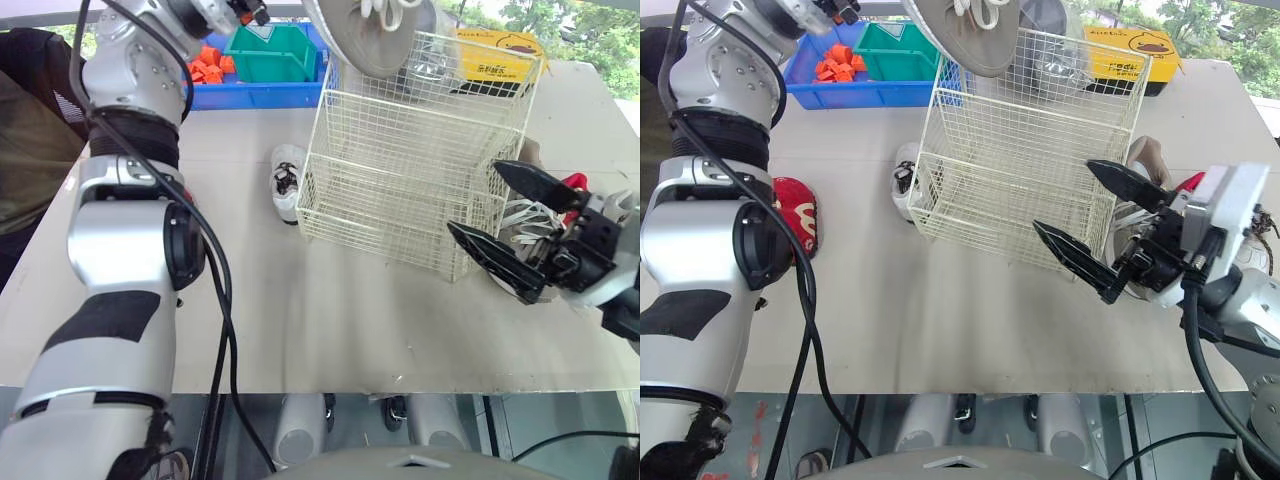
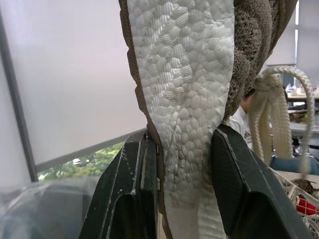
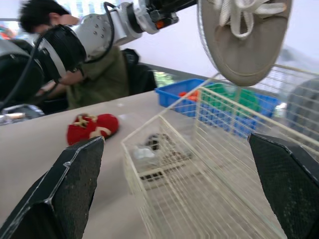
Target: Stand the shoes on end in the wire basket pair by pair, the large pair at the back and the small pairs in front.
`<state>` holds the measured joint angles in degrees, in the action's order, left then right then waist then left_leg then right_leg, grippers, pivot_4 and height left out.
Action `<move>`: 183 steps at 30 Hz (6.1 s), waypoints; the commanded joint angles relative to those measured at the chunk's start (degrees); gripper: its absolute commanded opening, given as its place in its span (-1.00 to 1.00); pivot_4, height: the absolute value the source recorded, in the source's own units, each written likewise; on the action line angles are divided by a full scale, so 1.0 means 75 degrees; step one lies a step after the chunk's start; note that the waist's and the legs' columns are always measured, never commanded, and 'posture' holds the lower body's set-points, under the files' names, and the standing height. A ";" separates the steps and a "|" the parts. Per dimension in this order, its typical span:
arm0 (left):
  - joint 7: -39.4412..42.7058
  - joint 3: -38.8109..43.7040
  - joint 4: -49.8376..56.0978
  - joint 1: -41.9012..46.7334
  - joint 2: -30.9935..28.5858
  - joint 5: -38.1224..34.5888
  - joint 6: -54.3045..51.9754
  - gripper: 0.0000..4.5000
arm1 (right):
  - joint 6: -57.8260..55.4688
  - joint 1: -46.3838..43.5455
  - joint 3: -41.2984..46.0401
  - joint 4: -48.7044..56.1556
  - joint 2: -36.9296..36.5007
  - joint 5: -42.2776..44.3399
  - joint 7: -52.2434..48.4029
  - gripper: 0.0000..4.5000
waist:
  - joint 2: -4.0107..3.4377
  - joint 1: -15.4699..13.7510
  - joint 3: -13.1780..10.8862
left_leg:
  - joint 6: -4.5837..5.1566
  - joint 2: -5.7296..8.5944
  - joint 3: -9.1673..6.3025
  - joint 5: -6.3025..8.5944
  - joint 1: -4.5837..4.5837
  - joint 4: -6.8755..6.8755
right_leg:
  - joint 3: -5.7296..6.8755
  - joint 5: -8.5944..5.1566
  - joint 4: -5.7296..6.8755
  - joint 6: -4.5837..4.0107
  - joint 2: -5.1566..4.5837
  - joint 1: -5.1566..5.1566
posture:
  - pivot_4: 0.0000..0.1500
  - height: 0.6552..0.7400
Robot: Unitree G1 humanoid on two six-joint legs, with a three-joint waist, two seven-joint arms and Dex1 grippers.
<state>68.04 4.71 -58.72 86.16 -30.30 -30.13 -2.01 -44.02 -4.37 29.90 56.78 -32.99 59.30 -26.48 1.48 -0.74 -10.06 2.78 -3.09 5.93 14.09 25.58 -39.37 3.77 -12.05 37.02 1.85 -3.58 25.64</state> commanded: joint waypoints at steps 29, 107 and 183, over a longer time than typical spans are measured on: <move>0.1021 -0.0203 -0.1342 -0.0425 0.0338 0.2750 0.1269 -0.49 | 0.2050 0.0562 0.0415 -0.1587 -0.1705 0.0370 -0.0792 1.00 | 0.0009 0.0005 0.0009 | 0.0035 0.0002 -0.0019 0.0019 -0.0063 -0.0029 | -0.0026 -0.0002 0.0058 0.0001 -0.0002 -0.0041 | 1.00 1.00; -0.2672 0.0039 0.3290 -0.2558 0.1308 0.1820 0.0218 -0.83 | 0.1519 -0.0375 -0.0613 -0.2048 -0.1703 0.0067 -0.0539 1.00 | 0.0014 -0.0095 0.0016 | 0.0081 0.0001 -0.0026 0.0049 -0.0125 -0.0097 | -0.0033 -0.0007 0.0082 0.0004 -0.0014 -0.0125 | 1.00 1.00; 0.0191 -0.0007 -0.0408 0.0157 0.1298 0.2492 0.1618 -0.98 | 0.0891 -0.0574 -0.3504 -0.3290 -0.1174 -0.4990 -0.0427 1.00 | 0.0135 0.0008 0.0101 | 0.0140 -0.0007 0.0000 0.0085 -0.0117 -0.0122 | -0.0044 -0.0016 0.0034 -0.0011 -0.0052 -0.0145 | 1.00 1.00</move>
<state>70.59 2.77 -62.57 84.46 -20.25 -10.05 8.46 -32.75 -11.47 5.92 35.16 -42.16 21.81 -29.32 2.50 -0.68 -9.31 3.83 -3.14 5.94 14.73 24.70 -40.29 3.43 -12.15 37.27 1.80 -3.95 24.57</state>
